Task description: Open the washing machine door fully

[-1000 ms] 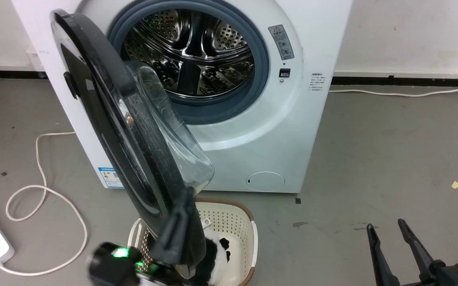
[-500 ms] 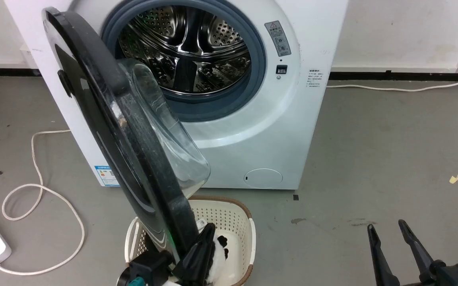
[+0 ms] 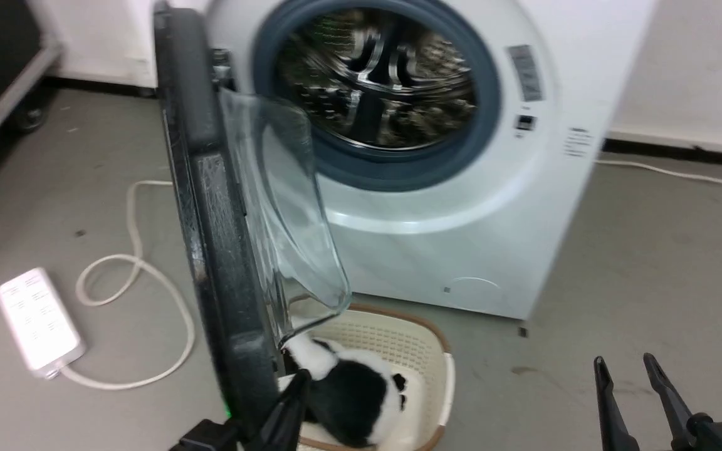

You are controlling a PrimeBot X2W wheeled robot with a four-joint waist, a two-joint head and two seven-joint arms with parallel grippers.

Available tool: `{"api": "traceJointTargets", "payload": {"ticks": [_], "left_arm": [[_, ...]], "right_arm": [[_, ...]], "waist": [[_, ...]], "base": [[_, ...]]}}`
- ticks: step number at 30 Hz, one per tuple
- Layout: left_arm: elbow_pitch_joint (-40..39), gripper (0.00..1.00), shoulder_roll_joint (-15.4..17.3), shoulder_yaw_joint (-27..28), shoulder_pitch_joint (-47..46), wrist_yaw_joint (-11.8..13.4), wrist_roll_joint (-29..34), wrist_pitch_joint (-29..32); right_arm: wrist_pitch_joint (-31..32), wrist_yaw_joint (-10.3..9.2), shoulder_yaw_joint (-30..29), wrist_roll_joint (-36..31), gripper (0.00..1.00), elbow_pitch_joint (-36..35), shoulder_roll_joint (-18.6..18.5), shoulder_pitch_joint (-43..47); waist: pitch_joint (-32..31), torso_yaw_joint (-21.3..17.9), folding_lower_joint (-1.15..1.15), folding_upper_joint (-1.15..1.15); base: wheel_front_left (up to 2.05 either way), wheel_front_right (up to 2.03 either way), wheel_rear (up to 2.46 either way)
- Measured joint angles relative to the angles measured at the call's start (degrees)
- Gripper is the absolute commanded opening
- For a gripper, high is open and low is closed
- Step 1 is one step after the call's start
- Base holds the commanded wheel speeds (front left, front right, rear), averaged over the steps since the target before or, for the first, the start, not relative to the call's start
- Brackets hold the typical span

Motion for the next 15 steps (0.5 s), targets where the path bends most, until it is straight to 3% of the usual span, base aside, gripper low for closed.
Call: {"api": "traceJointTargets", "payload": {"ticks": [9, 15], "left_arm": [[-0.59, 0.0, 3.05, 5.15, 0.09, 2.34, -0.89, -0.05], [0.89, 0.0, 5.95, 10.57, -2.5, 3.09, -4.08, 0.46]], "right_arm": [[0.0, 0.0, 1.34, 0.1, 1.0, 1.44, 0.02, -0.04], [0.0, 0.0, 2.42, -0.3, 1.0, 1.99, 0.02, -0.85]], "waist": [[-0.64, 9.23, 0.0, 0.0], [0.48, 13.42, 0.0, 0.0]], "base": [[0.0, 0.0, 0.0], [0.0, 0.0, 0.0]]}}
